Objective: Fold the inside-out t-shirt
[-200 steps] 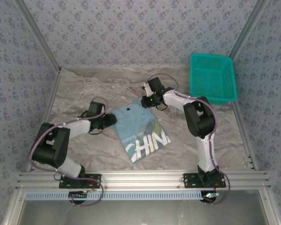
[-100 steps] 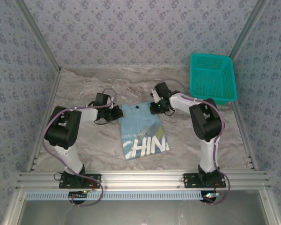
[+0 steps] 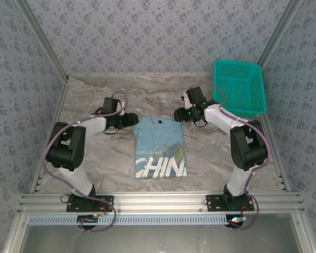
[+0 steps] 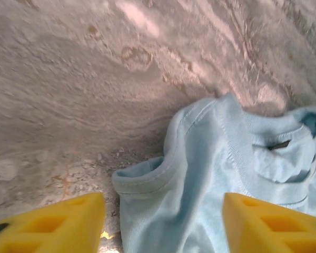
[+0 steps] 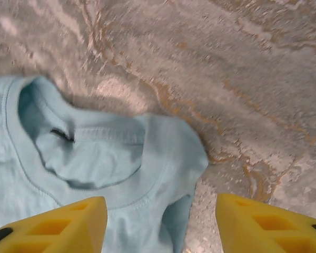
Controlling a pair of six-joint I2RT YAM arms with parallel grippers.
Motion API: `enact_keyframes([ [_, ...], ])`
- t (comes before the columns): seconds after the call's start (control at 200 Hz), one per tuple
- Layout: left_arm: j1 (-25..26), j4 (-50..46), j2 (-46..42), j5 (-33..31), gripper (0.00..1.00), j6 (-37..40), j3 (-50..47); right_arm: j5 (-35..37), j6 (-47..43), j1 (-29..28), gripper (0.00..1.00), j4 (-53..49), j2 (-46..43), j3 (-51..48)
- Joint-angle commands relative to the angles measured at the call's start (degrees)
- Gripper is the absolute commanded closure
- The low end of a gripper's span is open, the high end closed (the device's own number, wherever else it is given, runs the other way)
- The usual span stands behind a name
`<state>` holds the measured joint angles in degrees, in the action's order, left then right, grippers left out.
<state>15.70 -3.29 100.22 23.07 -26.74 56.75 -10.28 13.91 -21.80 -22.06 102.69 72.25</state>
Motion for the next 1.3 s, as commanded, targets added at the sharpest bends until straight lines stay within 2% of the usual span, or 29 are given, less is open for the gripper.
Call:
enact_keyframes([
  [0.0, 0.9, -3.0, -1.8, -0.9, 0.3, 1.6, 0.6, 0.3, -1.6, -0.3, 0.31, 0.8, 3.5, 2.9],
  [0.075, 2.4, -4.1, -0.8, -1.1, 0.24, 3.2, 1.6, -1.5, -2.3, -0.4, 0.25, -0.7, 5.8, 4.9],
  [0.235, 3.3, -5.7, 2.1, -1.9, 0.22, 4.9, 3.1, -2.0, -5.0, -0.5, 0.19, -2.5, 10.2, 7.2],
  [0.395, 4.8, -7.2, 5.8, 0.9, 0.21, 8.5, 5.9, -5.4, -6.5, -1.5, 0.18, -3.1, 12.8, 7.6],
  [0.53, 5.3, -7.8, 8.7, 2.0, 0.24, 9.4, 6.4, -8.7, -6.7, -2.1, 0.21, -3.0, 14.7, 7.4],
  [0.879, 5.5, -6.0, 11.5, 10.9, 0.52, 9.8, 4.8, -11.8, -6.1, -5.0, 0.44, -3.9, 15.1, 5.8],
  [0.989, 5.5, -4.5, 12.2, 13.4, 0.62, 8.7, 4.7, -14.4, -4.7, -5.0, 0.55, -2.2, 14.4, 4.9],
  [1.159, 5.5, -3.8, 12.2, 13.7, 0.79, 7.9, 5.1, -18.7, -2.4, -4.6, 0.7, 1.2, 14.2, 4.5],
  [1.294, 4.3, -1.5, 11.2, 13.7, 0.92, 5.9, 5.1, -20.4, -0.8, -3.6, 0.87, 4.6, 13.7, 4.4],
])
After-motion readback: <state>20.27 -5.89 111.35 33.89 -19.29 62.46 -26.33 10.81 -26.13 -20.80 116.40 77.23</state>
